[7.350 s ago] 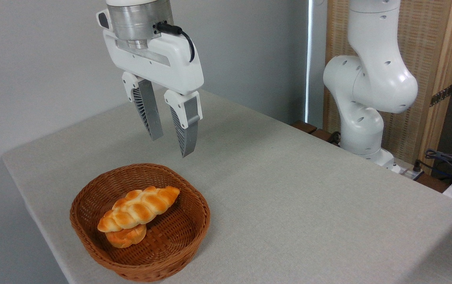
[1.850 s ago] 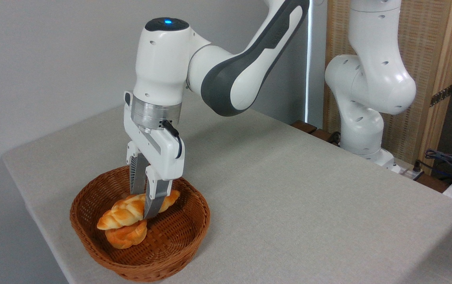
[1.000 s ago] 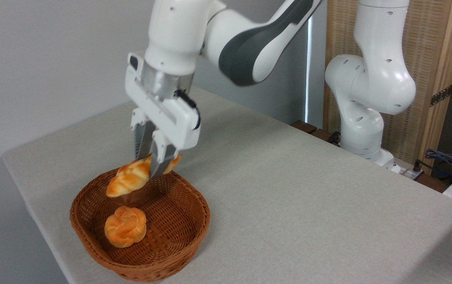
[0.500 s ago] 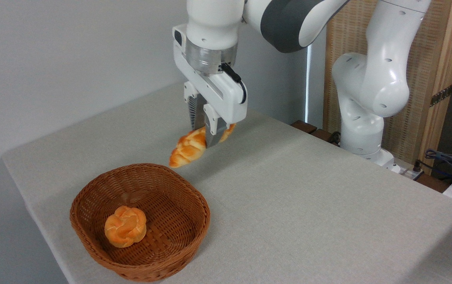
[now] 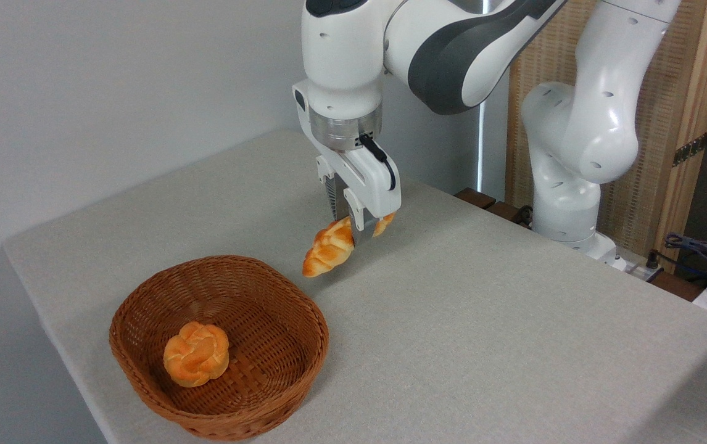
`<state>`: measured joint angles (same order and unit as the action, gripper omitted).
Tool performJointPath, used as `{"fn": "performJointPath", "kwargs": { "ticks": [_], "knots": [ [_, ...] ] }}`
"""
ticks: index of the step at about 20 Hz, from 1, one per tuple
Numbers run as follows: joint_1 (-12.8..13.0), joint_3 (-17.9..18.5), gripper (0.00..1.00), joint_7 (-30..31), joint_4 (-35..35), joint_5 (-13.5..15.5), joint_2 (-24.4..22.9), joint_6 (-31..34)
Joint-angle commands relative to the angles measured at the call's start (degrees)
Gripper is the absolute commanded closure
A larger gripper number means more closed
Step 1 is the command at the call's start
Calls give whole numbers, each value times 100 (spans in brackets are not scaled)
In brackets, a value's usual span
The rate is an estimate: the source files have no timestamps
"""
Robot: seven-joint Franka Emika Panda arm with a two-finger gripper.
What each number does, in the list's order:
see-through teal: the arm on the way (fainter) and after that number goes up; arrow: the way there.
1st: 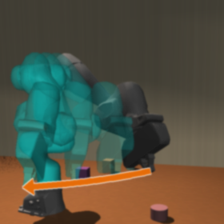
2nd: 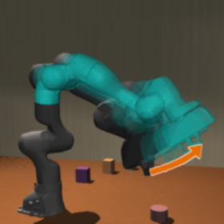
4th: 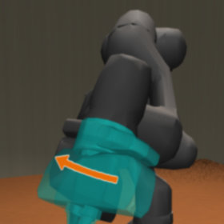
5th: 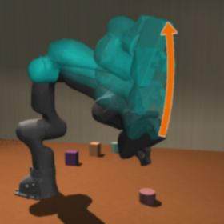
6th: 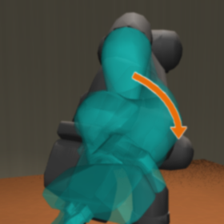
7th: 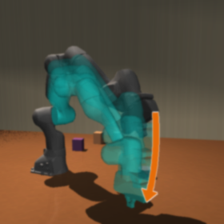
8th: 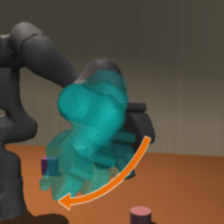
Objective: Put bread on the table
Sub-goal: 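Lower the braided roll onto the table and open the gripper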
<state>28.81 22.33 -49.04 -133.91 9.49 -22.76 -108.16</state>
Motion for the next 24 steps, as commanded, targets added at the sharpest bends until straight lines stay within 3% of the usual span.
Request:
{"fn": "performJointPath", "kwargs": {
  "ticks": [1, 2, 4, 6, 11, 15, 24],
  "knots": [
    [168, 70, 53, -53, -144, -175, -80, 67],
    [168, 70, 47, -53, -144, -184, -80, 67],
    [168, 70, 19, -53, -144, -184, -71, 59],
    [168, 70, 12, -44, -144, -184, -45, 32],
    [168, 70, 4, -62, -135, -193, -27, -3],
    [168, 70, 0, -70, -135, -404, -9, -3],
    [177, 70, 0, -70, -135, -404, -1, -3]
  ]
}}
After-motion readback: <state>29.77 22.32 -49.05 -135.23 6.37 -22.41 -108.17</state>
